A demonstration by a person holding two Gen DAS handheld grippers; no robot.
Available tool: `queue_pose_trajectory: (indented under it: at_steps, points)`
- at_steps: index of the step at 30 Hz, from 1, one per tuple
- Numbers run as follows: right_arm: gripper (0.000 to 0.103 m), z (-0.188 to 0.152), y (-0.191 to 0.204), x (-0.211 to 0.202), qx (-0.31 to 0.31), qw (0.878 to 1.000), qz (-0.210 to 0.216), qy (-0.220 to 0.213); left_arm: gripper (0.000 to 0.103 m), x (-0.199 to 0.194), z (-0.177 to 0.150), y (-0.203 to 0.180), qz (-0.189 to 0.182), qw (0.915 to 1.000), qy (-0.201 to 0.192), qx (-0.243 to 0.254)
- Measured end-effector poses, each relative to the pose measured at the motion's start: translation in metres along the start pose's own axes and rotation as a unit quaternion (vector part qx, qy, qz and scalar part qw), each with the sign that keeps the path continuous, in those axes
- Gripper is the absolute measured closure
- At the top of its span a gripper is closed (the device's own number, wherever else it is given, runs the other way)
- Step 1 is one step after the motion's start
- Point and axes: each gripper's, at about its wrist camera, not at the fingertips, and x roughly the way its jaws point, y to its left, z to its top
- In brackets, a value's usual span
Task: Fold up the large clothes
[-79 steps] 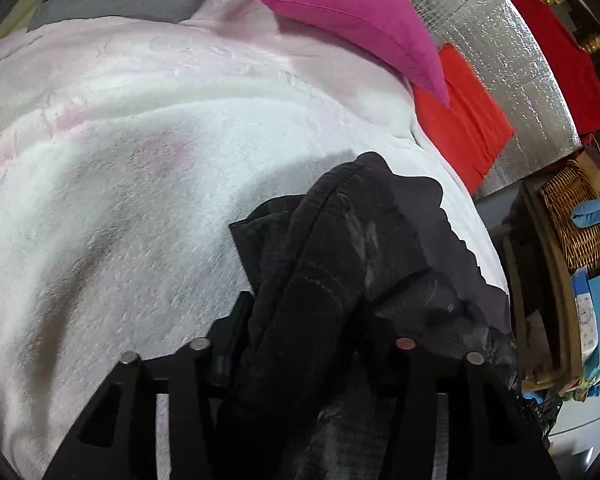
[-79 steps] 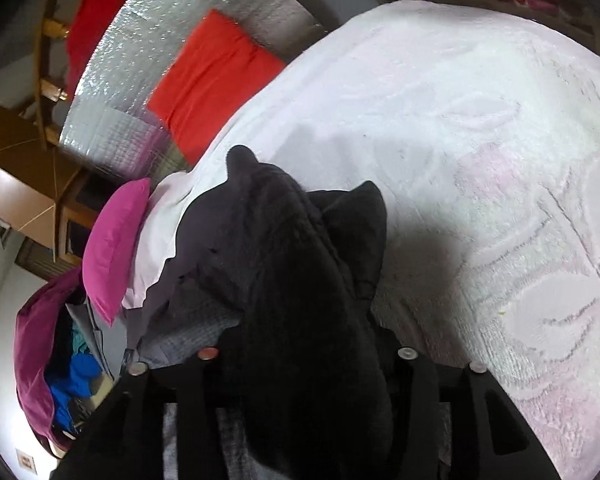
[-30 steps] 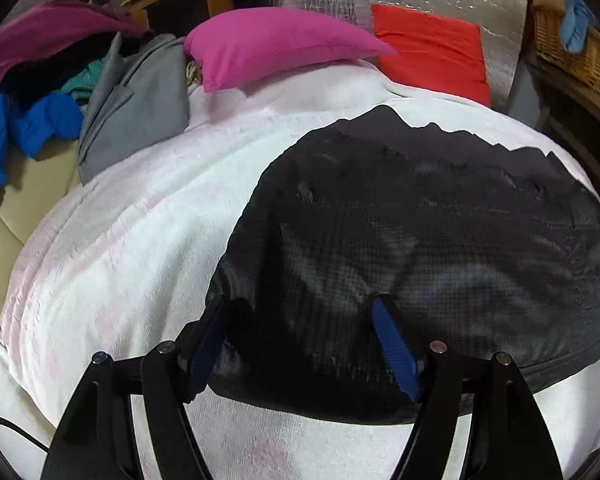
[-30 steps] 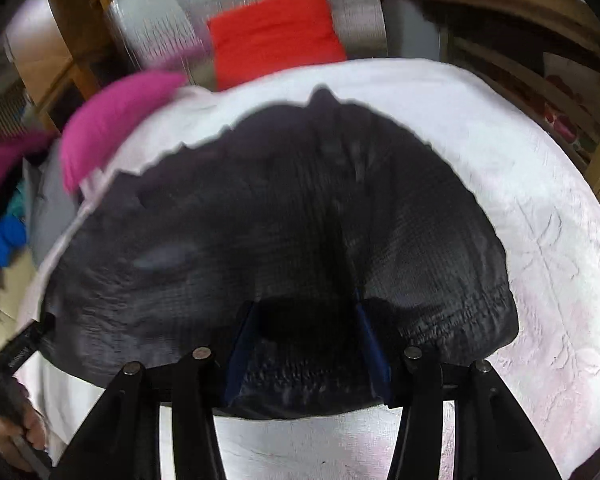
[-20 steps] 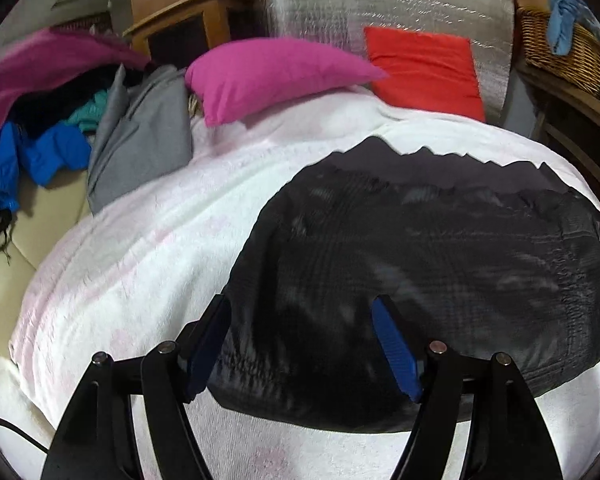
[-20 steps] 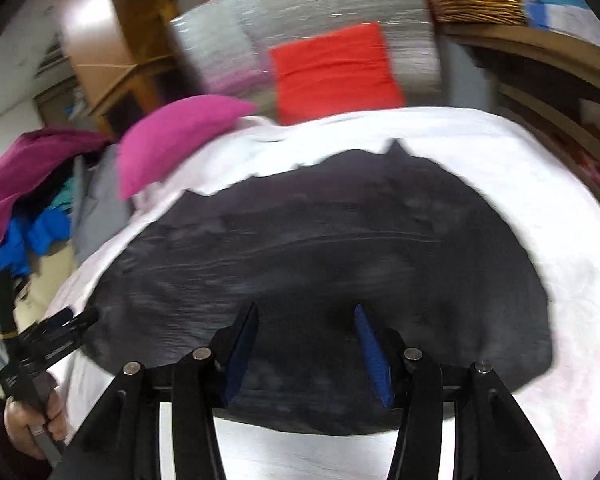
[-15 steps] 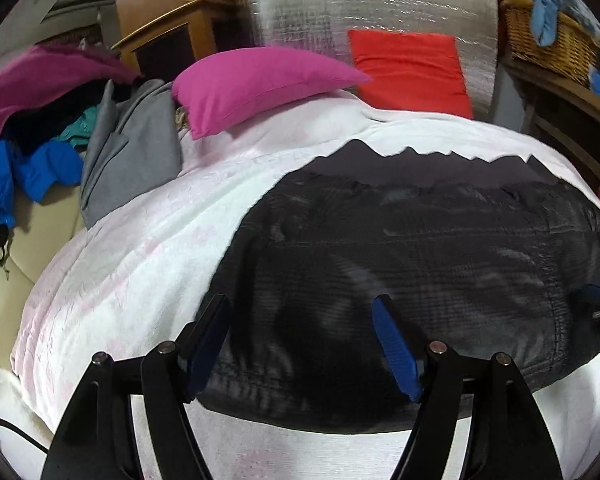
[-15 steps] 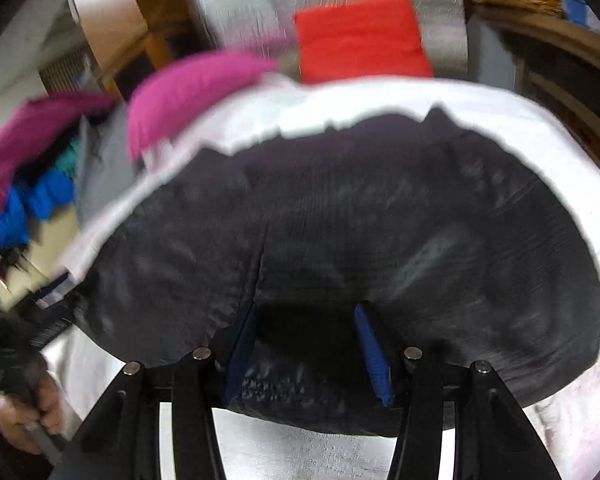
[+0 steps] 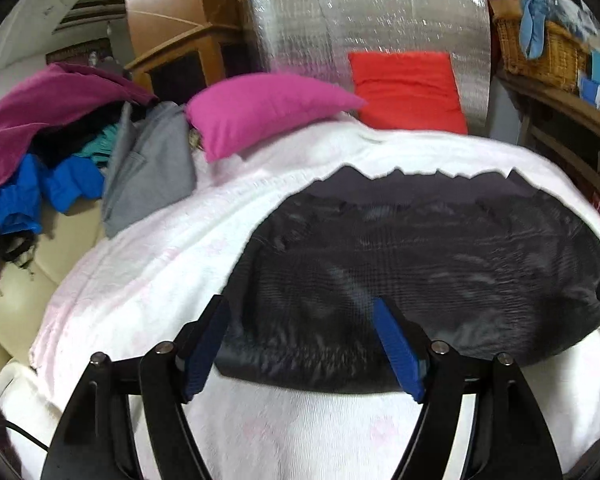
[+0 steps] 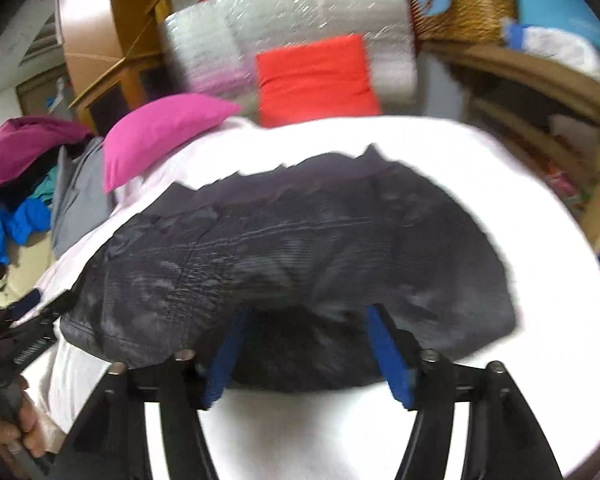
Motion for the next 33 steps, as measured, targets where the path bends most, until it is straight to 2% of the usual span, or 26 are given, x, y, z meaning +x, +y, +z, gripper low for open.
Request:
queue_pose_trajectory:
  at_steps: [3,8,12,18,21,26,33]
  points:
    - [0.029,-0.008,-0.006,-0.039,0.013,1.000,-0.016,-0.017,0.019,-0.040,0.003,0.008,0.003,0.9997,-0.020,-0.014]
    - [0.027,-0.013,0.001,-0.099,-0.003,0.998,-0.041,-0.046,0.013,-0.110,0.009,0.020,0.002,0.9977,-0.061,-0.031]
    - [0.026,-0.015,0.013,-0.149,0.001,0.996,-0.042,-0.075,0.009,-0.170,0.005,0.032,0.005,0.9943,-0.096,-0.047]
    - [0.024,-0.028,0.040,-0.221,-0.003,0.994,-0.019,-0.110,0.007,-0.251,-0.011,0.045,0.037,0.9877,-0.146,-0.043]
    - [0.019,-0.039,0.053,-0.248,-0.007,0.993,-0.011,-0.121,0.003,-0.285,-0.020,0.053,0.033,0.9841,-0.167,-0.052]
    - [0.017,-0.051,0.065,-0.286,-0.013,0.989,-0.001,-0.148,0.001,-0.320,-0.026,0.061,0.034,0.9792,-0.191,-0.060]
    - [0.016,-0.056,0.073,-0.308,-0.018,0.986,-0.001,-0.166,0.001,-0.341,-0.028,0.066,0.026,0.9768,-0.202,-0.067]
